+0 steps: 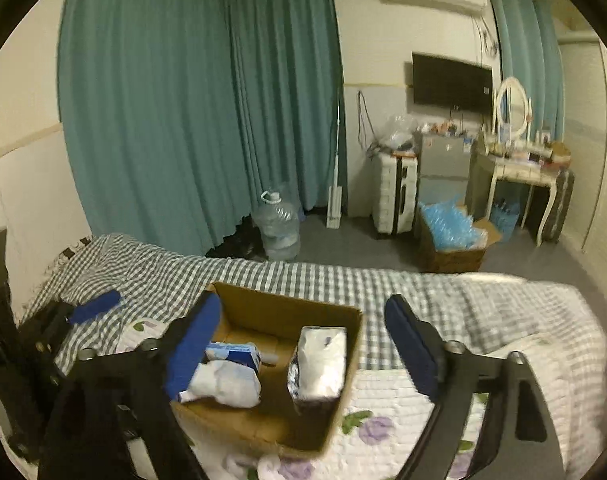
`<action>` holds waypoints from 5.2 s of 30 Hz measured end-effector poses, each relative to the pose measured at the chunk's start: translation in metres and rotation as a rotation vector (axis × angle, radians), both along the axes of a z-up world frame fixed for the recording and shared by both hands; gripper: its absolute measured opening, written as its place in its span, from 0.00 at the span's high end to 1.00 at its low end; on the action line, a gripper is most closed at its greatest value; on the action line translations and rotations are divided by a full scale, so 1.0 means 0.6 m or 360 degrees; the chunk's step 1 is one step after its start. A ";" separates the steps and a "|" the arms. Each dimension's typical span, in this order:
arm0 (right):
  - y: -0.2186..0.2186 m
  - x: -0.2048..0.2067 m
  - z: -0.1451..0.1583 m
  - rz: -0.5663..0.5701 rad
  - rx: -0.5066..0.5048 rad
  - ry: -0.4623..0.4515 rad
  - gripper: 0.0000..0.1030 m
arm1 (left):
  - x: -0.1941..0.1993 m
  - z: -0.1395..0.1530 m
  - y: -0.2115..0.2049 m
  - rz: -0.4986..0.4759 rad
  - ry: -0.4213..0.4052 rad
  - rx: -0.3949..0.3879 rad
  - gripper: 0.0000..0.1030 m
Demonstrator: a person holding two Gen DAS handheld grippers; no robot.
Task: Organize soft objects
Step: 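Carry both items over the box and open both tools, then move both tools back toward the cloths on the quilt, then grasp the cream lace cloth with the right tool while the left grasps a white cloth, then carry both cloths over the box and open both tools, then move both tools back toward the last items on the quilt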
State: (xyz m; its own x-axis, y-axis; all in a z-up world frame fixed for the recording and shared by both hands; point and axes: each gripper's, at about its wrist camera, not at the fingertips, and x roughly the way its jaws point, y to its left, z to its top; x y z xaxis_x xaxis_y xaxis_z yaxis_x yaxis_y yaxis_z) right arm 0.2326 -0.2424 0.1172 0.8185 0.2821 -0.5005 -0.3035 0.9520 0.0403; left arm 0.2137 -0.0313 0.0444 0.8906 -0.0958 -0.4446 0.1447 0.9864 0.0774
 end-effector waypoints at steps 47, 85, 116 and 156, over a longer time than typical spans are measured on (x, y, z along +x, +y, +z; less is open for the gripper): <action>-0.022 -0.124 -0.394 -0.0033 -0.0292 0.0780 0.55 | -0.118 -0.292 0.003 0.0092 0.0583 -0.0139 0.07; -0.017 -0.215 -0.153 0.0064 -0.0020 0.0344 0.80 | -0.175 -0.094 0.004 -0.0106 0.0341 -0.0167 0.69; 0.086 0.166 -0.173 0.0230 0.0071 0.0314 0.55 | 0.154 -0.142 0.025 -0.0113 0.0266 -0.0037 0.25; -0.005 -0.256 -0.136 -0.0043 -0.0103 0.0196 0.03 | -0.211 -0.118 0.054 0.0266 0.0150 -0.0026 0.05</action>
